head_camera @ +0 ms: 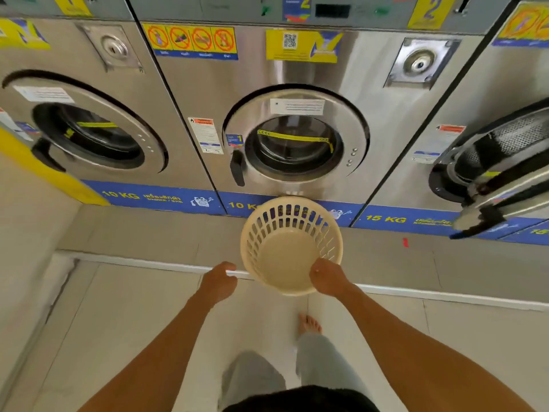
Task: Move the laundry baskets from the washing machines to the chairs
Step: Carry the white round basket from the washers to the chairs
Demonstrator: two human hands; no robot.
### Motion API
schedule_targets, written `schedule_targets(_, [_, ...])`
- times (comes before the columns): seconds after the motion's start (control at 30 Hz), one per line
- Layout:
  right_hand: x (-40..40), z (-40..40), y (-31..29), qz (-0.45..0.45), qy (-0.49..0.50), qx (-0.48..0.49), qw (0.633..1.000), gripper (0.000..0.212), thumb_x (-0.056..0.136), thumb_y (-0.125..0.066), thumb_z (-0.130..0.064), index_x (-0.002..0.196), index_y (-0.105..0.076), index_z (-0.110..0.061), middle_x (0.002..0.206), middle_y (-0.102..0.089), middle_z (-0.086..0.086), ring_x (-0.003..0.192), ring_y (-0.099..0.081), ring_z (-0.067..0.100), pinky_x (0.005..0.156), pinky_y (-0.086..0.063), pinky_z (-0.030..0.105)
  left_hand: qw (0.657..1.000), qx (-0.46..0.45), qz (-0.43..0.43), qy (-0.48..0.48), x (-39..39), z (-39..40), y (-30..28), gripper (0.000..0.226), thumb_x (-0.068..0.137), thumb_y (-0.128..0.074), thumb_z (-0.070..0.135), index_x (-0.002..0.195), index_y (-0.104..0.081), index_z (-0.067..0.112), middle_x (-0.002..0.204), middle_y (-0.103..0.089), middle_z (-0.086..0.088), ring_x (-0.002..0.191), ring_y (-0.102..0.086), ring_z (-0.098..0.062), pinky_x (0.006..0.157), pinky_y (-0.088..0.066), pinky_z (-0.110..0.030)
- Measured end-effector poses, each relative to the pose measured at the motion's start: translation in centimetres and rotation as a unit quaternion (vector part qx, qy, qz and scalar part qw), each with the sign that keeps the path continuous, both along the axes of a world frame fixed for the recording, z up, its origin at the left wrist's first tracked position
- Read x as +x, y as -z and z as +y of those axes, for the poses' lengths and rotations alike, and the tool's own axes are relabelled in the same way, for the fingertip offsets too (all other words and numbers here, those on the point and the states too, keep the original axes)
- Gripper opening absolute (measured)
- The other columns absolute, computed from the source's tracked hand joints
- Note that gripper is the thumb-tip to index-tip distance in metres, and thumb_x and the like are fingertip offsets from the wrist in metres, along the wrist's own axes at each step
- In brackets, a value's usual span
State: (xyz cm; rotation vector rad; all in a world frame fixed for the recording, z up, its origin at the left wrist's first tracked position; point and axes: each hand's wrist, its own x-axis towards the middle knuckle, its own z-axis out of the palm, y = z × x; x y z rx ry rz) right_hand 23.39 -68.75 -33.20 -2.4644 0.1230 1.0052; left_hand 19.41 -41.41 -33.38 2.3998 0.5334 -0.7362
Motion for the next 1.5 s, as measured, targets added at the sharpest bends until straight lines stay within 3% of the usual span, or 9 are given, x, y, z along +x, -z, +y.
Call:
schedule_targets(0.13, [3.9, -2.6, 1.5, 0.027, -0.034, -0.014, 0.999, 0.036, 0.098, -0.045, -0.016, 0.130, -0.057, -0.005, 0.135, -0.059, 0.012, 0.125, -0.055, 0.028, 0.101, -0.042, 0.031, 0.996, -0.038, 0.033, -0.080, 2.2, -3.5, -0.2, 0.033, 0.092, -0.052, 0.018, 0.124, -0.058, 0.023, 0.123, -0.060, -0.001, 0.105, -0.059, -0.020, 0.077, -0.040, -0.014])
schedule_targets(0.3, [8.3, -5.2, 4.9, 0.054, 0.042, -0.050, 0.996, 0.033, 0.092, -0.044, -0.017, 0.119, -0.058, -0.003, 0.114, -0.059, 0.018, 0.110, -0.059, 0.038, 0.087, -0.049, 0.040, 0.988, -0.049, 0.077, -0.125, 6.1, -5.7, 3.5, 0.041, 0.090, -0.051, 0.018, 0.130, -0.055, 0.025, 0.130, -0.061, -0.005, 0.113, -0.058, -0.024, 0.089, -0.046, -0.027])
schedule_targets(0.5, [13.1, -7.8, 12.9, -0.004, 0.134, -0.110, 0.985, 0.046, 0.092, -0.049, -0.022, 0.137, -0.046, -0.012, 0.147, -0.033, 0.012, 0.132, -0.042, 0.034, 0.103, -0.041, 0.043, 0.975, -0.022, 0.067, -0.211, 9.7, -8.3, 12.8, 0.059, 0.089, -0.052, 0.018, 0.144, -0.033, 0.026, 0.127, -0.059, -0.016, 0.107, -0.060, -0.034, 0.079, -0.054, -0.039])
schedule_targets(0.7, [14.7, -9.4, 23.1, -0.006, 0.180, -0.079, 0.980, 0.064, 0.093, -0.056, -0.025, 0.147, -0.026, -0.009, 0.142, -0.045, 0.018, 0.128, -0.048, 0.039, 0.100, -0.042, 0.047, 0.967, 0.010, 0.065, -0.248, 10.7, -9.3, 21.7, 0.090, 0.084, -0.060, 0.014, 0.149, -0.004, 0.041, 0.131, -0.048, -0.021, 0.093, -0.062, -0.034, 0.051, -0.051, -0.032])
schedule_targets(0.9, [14.1, -9.1, 27.7, -0.048, 0.192, -0.043, 0.979, 0.080, 0.094, -0.061, -0.022, 0.155, -0.010, -0.018, 0.136, -0.051, 0.018, 0.119, -0.057, 0.040, 0.092, -0.050, 0.047, 0.962, 0.050, 0.070, -0.257, 11.2, -7.0, 25.9, 0.095, 0.083, -0.058, 0.002, 0.148, 0.000, 0.039, 0.120, -0.054, -0.020, 0.083, -0.060, -0.032, 0.052, -0.050, -0.033])
schedule_targets(1.03, [13.8, -8.9, 27.5, -0.047, 0.199, -0.060, 0.977, 0.066, 0.101, -0.051, -0.019, 0.154, -0.012, -0.023, 0.124, -0.061, 0.018, 0.105, -0.064, 0.039, 0.077, -0.051, 0.041, 0.969, 0.027, 0.057, -0.238, 11.4, -5.9, 25.8, 0.089, 0.089, -0.059, 0.009, 0.149, 0.001, 0.035, 0.121, -0.057, -0.018, 0.083, -0.059, -0.030, 0.059, -0.054, -0.035])
schedule_targets(1.2, [13.4, -8.5, 25.0, -0.032, 0.173, -0.113, 0.978, 0.066, 0.102, -0.043, -0.021, 0.157, -0.006, -0.019, 0.127, -0.060, 0.024, 0.111, -0.061, 0.044, 0.089, -0.050, 0.048, 0.979, 0.028, 0.026, -0.200, 10.7, -5.9, 22.7, 0.086, 0.091, -0.061, 0.016, 0.152, -0.001, 0.027, 0.111, -0.063, -0.018, 0.075, -0.059, -0.026, 0.054, -0.048, -0.028])
schedule_targets(1.33, [12.9, -8.0, 22.4, -0.001, 0.131, -0.141, 0.981, 0.072, 0.095, -0.050, -0.017, 0.155, -0.009, -0.015, 0.130, -0.055, 0.029, 0.116, -0.056, 0.048, 0.093, -0.048, 0.051, 0.963, 0.028, 0.053, -0.262, 9.4, -5.8, 19.2, 0.079, 0.091, -0.059, 0.011, 0.149, -0.009, 0.030, 0.112, -0.064, -0.020, 0.075, -0.059, -0.027, 0.060, -0.051, -0.035])
schedule_targets(1.5, [11.2, -7.3, 17.7, 0.018, 0.087, -0.140, 0.986, 0.063, 0.094, -0.053, -0.014, 0.149, -0.022, -0.012, 0.118, -0.061, 0.027, 0.104, -0.063, 0.046, 0.071, -0.047, 0.039, 0.945, 0.017, 0.104, -0.308, 5.3, -5.3, 14.3, 0.096, 0.083, -0.058, -0.002, 0.149, -0.001, 0.038, 0.109, -0.060, -0.019, 0.082, -0.064, -0.038, 0.070, -0.059, -0.048])
